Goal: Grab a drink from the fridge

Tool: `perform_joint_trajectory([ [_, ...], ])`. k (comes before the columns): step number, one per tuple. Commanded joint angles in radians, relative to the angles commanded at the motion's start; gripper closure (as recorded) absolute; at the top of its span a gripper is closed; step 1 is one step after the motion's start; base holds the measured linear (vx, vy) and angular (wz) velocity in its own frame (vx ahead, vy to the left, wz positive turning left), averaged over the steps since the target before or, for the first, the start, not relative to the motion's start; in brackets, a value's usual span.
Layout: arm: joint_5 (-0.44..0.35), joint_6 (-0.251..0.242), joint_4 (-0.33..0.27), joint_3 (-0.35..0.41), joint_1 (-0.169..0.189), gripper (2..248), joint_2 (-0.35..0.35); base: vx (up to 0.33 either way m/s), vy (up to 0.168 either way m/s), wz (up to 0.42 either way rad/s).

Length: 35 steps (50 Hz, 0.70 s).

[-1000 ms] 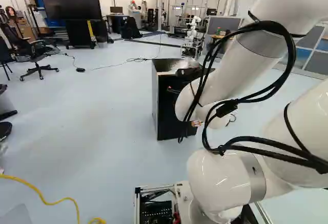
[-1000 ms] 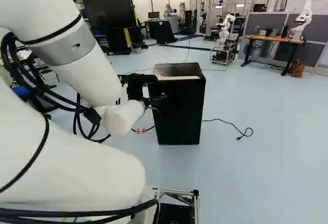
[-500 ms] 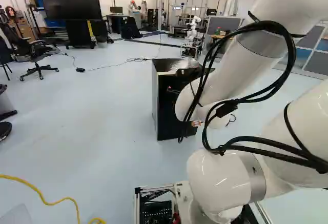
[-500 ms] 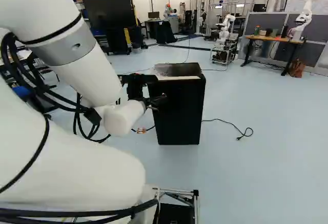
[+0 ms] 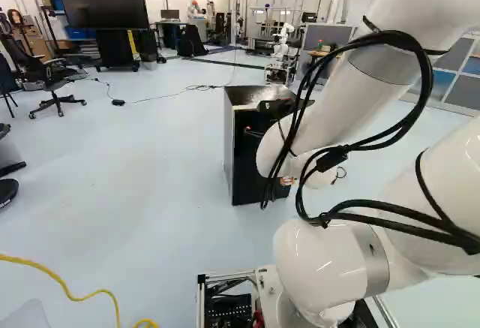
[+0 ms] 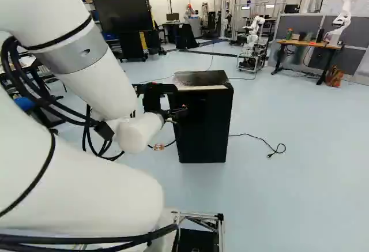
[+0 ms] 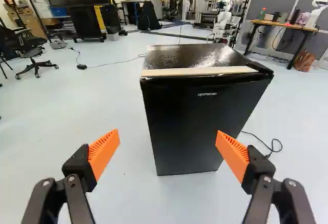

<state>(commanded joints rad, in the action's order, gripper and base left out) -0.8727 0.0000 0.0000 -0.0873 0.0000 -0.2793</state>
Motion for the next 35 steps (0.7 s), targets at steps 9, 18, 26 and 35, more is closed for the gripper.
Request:
perform_joint_trajectory([
  [9,0.000,0.000,0.000,0.000,0.000,3,0.000,-0.001,0.048,-0.011],
  [18,0.000,0.000,0.000,0.000,0.000,3,0.000,0.000,0.060,-0.012],
  [26,0.000,0.000,0.000,0.000,0.000,3,0.000,0.000,0.067,-0.015],
  [35,0.000,0.000,0.000,0.000,0.000,3,0.000,-0.002,0.065,-0.014],
])
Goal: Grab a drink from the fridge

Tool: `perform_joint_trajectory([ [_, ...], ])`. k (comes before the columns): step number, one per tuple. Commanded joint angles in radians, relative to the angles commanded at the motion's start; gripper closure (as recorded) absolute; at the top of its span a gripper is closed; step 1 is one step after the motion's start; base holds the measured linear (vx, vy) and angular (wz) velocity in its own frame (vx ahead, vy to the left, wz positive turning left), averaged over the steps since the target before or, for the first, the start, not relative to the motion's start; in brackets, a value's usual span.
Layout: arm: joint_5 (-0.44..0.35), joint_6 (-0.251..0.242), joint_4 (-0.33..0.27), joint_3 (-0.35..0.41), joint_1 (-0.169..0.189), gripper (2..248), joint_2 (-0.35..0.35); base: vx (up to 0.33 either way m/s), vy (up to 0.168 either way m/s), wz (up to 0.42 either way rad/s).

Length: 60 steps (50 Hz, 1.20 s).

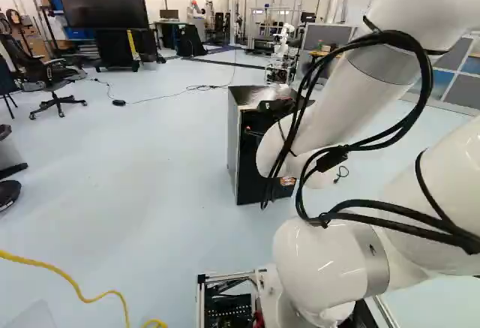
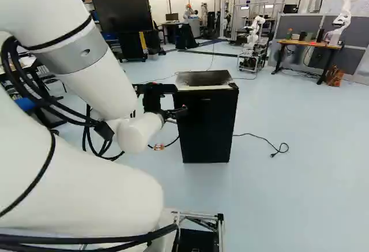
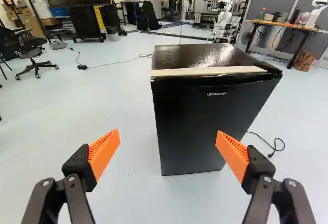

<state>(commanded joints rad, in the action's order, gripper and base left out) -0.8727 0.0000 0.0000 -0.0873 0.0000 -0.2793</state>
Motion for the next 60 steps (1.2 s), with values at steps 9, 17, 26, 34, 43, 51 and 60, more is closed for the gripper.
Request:
perform_joint_trajectory([
  [9,0.000,0.000,0.000,0.000,0.000,3,0.000,-0.001,0.066,-0.014],
  [17,0.000,0.000,0.000,0.000,0.000,3,0.000,0.000,0.067,-0.012],
  [26,0.000,0.000,0.000,0.000,0.000,3,0.000,-0.001,0.068,-0.014],
  [34,0.000,0.000,0.000,0.000,0.000,3,0.000,-0.001,0.066,-0.012],
  [43,0.000,0.000,0.000,0.000,0.000,3,0.000,-0.001,0.065,-0.013],
  [51,0.000,0.000,0.000,0.000,0.000,3,0.000,-0.001,0.069,-0.011],
  [60,0.000,0.000,0.000,0.000,0.000,3,0.000,-0.002,0.072,-0.012],
])
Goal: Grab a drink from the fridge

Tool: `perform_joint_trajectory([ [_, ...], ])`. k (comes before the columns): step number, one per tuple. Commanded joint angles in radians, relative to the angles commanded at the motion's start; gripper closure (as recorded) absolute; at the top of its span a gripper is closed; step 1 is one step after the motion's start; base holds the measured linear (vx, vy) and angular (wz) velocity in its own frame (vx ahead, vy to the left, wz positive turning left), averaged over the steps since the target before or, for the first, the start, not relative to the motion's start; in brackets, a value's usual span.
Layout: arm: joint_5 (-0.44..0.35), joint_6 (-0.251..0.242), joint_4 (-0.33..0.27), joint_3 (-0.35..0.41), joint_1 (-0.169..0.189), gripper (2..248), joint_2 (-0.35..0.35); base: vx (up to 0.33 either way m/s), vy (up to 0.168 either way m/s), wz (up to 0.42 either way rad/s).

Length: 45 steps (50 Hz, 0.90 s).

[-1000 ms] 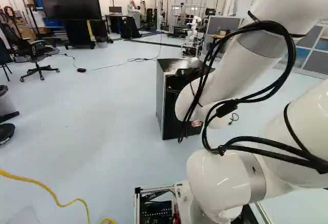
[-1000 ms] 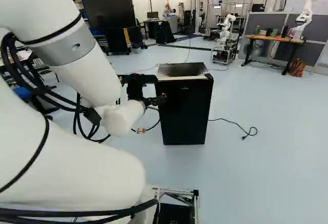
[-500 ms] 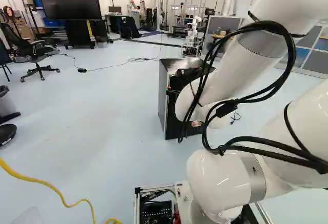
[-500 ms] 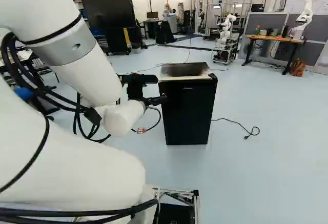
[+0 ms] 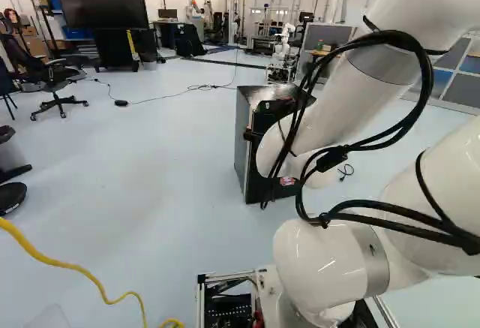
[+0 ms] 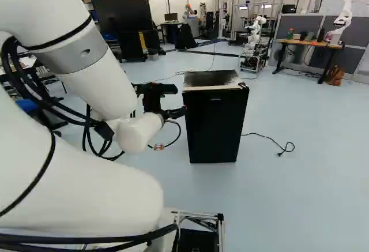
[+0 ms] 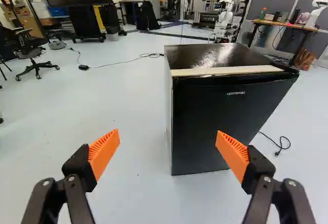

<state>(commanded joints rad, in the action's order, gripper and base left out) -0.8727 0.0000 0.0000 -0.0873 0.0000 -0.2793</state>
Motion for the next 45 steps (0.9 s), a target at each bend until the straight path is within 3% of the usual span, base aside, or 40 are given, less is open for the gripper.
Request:
perform_joint_trajectory([
  [16,0.000,0.000,0.000,0.000,0.000,3,0.000,0.001,0.056,-0.007],
  [45,0.000,0.000,0.000,0.000,0.000,3,0.000,0.000,-0.001,0.000],
])
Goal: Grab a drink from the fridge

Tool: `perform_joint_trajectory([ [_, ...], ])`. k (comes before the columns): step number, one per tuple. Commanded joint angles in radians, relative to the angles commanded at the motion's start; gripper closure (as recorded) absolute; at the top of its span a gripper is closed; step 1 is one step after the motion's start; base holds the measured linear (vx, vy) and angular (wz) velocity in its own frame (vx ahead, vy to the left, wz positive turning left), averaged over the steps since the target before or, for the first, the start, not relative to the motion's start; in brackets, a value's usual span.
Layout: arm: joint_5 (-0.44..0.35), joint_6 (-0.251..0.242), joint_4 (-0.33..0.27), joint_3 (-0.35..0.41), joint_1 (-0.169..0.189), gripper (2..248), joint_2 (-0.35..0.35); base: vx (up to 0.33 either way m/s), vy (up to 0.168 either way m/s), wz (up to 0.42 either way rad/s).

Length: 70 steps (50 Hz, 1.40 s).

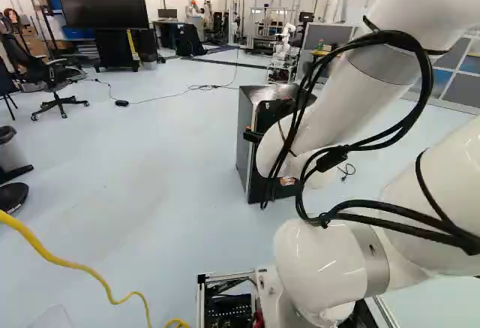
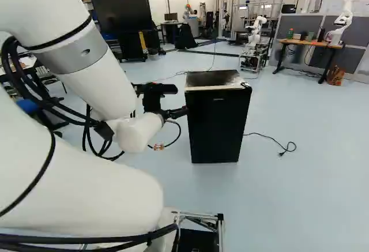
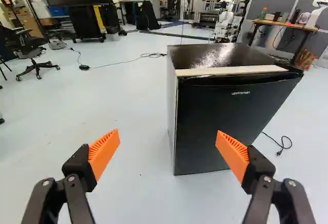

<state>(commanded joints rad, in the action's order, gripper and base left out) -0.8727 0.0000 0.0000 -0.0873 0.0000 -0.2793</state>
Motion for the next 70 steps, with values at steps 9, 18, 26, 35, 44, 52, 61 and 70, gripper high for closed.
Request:
perform_joint_trajectory([
  [9,0.000,0.000,0.000,0.000,0.000,3,0.000,0.000,0.000,0.000],
  [18,0.000,0.000,0.000,0.000,0.000,3,0.000,0.000,0.000,0.000],
  [26,0.000,0.000,0.000,0.000,0.000,3,0.000,0.000,0.000,0.000],
  [35,0.000,0.000,0.000,0.000,0.000,3,0.000,0.000,0.000,0.000],
  [44,0.000,0.000,0.000,0.000,0.000,3,0.000,0.000,0.000,0.000],
  [52,0.000,0.000,0.000,0.000,0.000,3,0.000,0.000,0.000,0.000],
  [61,0.000,0.000,0.000,0.000,0.000,3,0.000,0.000,0.003,0.000],
  [70,0.000,0.000,0.000,0.000,0.000,3,0.000,0.001,0.035,-0.005],
])
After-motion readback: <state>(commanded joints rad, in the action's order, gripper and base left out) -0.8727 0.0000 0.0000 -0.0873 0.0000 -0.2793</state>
